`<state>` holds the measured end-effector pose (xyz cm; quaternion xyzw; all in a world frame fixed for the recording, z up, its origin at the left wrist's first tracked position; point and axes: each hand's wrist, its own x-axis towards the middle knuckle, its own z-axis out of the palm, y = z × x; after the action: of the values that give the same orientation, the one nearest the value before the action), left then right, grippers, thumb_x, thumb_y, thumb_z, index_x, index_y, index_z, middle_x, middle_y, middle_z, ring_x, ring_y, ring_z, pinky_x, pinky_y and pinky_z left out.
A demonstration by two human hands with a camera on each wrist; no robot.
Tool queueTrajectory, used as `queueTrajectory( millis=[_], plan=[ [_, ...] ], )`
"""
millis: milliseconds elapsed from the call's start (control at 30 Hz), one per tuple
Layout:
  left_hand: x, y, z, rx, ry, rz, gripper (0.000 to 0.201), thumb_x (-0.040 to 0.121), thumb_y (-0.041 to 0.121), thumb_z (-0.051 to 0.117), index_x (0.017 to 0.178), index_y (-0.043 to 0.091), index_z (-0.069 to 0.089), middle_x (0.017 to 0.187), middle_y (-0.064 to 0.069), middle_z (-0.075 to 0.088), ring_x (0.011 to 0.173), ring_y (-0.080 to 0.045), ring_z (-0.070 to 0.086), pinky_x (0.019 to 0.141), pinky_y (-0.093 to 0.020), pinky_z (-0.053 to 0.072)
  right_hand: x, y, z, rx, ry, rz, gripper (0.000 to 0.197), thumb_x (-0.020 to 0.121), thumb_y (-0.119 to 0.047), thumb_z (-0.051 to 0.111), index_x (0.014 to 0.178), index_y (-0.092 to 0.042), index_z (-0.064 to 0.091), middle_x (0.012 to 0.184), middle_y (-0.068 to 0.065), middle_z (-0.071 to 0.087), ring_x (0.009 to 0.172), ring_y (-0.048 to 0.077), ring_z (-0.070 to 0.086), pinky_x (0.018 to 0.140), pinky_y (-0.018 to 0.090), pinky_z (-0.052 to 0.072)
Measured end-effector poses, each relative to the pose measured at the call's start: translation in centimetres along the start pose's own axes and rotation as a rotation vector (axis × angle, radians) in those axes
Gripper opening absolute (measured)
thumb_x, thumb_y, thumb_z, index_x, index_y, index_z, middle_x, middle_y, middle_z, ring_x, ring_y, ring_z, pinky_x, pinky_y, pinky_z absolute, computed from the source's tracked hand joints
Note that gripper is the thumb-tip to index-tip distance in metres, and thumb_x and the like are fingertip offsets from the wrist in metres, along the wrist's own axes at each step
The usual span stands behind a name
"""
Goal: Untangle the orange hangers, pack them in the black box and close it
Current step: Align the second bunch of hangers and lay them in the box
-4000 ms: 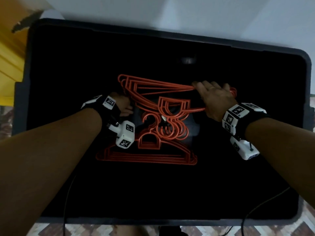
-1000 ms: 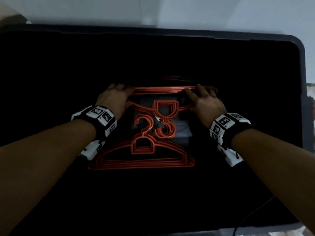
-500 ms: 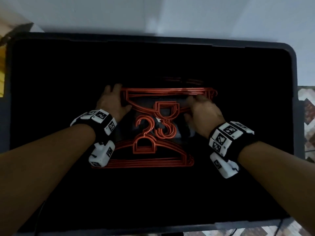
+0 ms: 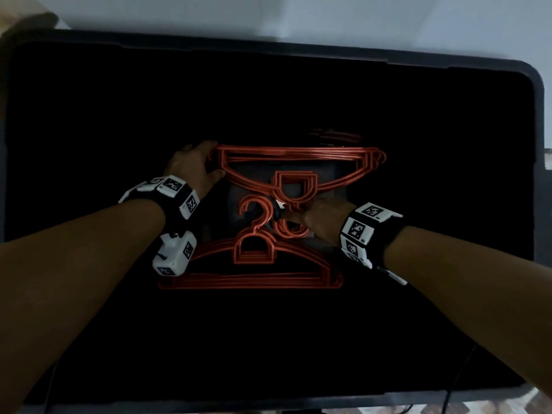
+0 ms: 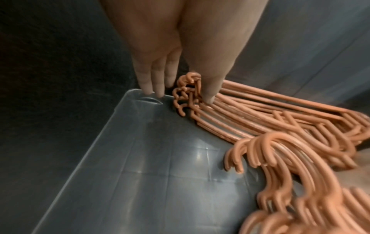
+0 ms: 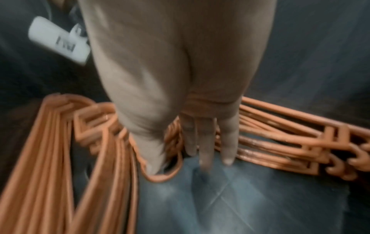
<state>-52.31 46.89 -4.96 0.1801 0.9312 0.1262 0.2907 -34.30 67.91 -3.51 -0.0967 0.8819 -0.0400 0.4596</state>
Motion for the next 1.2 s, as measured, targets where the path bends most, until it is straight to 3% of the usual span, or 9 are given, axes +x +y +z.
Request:
queueTrajectory(
  millis=[200, 400, 567, 667, 800, 900, 967, 1100, 1200],
  plan=[
    [0.0, 0.4, 0.3, -0.014, 0.005, 0.026, 0.067, 0.089, 0.028, 0.069, 0.149, 0.020, 0.040, 0.139, -0.018, 0.055, 0.122, -0.036, 0.056, 0.098, -0.041, 0.049, -0.3, 0.3, 1.3, 0.052, 0.018, 0.022, 0.070, 0.103, -0.017, 0.042, 0.157, -0.048, 0.010, 0.146, 0.011, 0.050, 0.126, 0.036, 0.055, 0.098, 0.047, 0.051],
    [0.0, 0.4, -0.1, -0.024, -0.006, 0.025, 0.069, 0.088, 0.026, 0.070, 0.149, 0.022, 0.039, 0.142, -0.016, 0.053, 0.124, -0.034, 0.055, 0.098, -0.036, 0.047, -0.7, -0.4, 1.9, 0.038, 0.047, 0.050, 0.064, 0.102, -0.013, 0.034, 0.157, -0.044, 0.022, 0.145, 0.011, 0.051, 0.124, 0.036, 0.057, 0.096, 0.046, 0.053],
    [-1.1, 0.6, -0.6, 0.017, -0.001, 0.050, 0.072, 0.086, 0.026, 0.072, 0.150, 0.024, 0.037, 0.148, -0.018, 0.043, 0.128, -0.037, 0.049, 0.101, -0.041, 0.047, -2.5, -0.5, 0.9, 0.159, 0.099, 0.076, 0.076, 0.095, -0.013, 0.048, 0.156, -0.048, 0.020, 0.136, 0.009, 0.058, 0.114, 0.034, 0.062, 0.081, 0.034, 0.050],
    [-2.2, 0.6, -0.6, 0.038, 0.005, 0.077, 0.076, 0.083, 0.030, 0.073, 0.150, 0.027, 0.037, 0.152, -0.016, 0.037, 0.133, -0.037, 0.043, 0.106, -0.043, 0.043, -4.4, 0.1, 0.2, 0.260, 0.265, 0.148, 0.070, 0.089, -0.021, 0.059, 0.151, -0.039, 0.033, 0.134, 0.010, 0.059, 0.112, 0.035, 0.062, 0.087, 0.042, 0.055],
    [-3.2, 0.8, -0.7, 0.053, -0.019, 0.070, 0.080, 0.083, 0.035, 0.073, 0.152, 0.029, 0.032, 0.156, -0.016, 0.029, 0.137, -0.039, 0.038, 0.107, -0.047, 0.041, -5.7, 1.5, -0.2, 0.264, 0.364, 0.337, 0.073, 0.091, -0.030, 0.057, 0.158, -0.030, 0.027, 0.161, 0.015, 0.030, 0.138, 0.043, 0.038, 0.109, 0.052, 0.037],
    [-3.2, 1.1, -0.5, 0.008, -0.025, 0.007, 0.079, 0.085, 0.038, 0.071, 0.152, 0.033, 0.030, 0.155, -0.020, 0.029, 0.131, -0.042, 0.045, 0.100, -0.046, 0.047, -5.5, 3.0, -0.1, 0.261, 0.276, 0.463, 0.082, 0.093, -0.032, 0.058, 0.161, -0.034, 0.013, 0.169, 0.016, 0.001, 0.149, 0.046, 0.018, 0.117, 0.058, 0.025],
    [-3.0, 1.2, -0.1, -0.031, -0.031, -0.040, 0.077, 0.087, 0.037, 0.069, 0.153, 0.033, 0.029, 0.155, -0.021, 0.029, 0.131, -0.042, 0.045, 0.099, -0.044, 0.046, -5.0, 3.7, 0.5, 0.269, 0.211, 0.486, 0.085, 0.093, -0.029, 0.059, 0.161, -0.035, 0.010, 0.169, 0.015, -0.006, 0.151, 0.048, 0.010, 0.119, 0.061, 0.022],
    [-2.5, 1.2, 1.1, -0.089, -0.035, -0.024, 0.075, 0.090, 0.036, 0.066, 0.154, 0.025, 0.029, 0.157, -0.016, 0.031, 0.139, -0.037, 0.038, 0.108, -0.039, 0.039, -3.8, 4.3, 1.9, 0.273, 0.140, 0.488, 0.091, 0.092, -0.024, 0.061, 0.162, -0.033, 0.003, 0.168, 0.015, -0.014, 0.152, 0.048, -0.002, 0.120, 0.060, 0.016],
    [-2.3, 1.5, 1.6, -0.104, -0.020, -0.046, 0.073, 0.091, 0.034, 0.066, 0.154, 0.025, 0.030, 0.156, -0.018, 0.034, 0.137, -0.037, 0.041, 0.107, -0.037, 0.039, -3.3, 4.1, 1.8, 0.277, 0.130, 0.504, 0.092, 0.091, -0.024, 0.061, 0.161, -0.032, 0.002, 0.168, 0.015, -0.014, 0.153, 0.047, -0.004, 0.121, 0.060, 0.015]
  ],
)
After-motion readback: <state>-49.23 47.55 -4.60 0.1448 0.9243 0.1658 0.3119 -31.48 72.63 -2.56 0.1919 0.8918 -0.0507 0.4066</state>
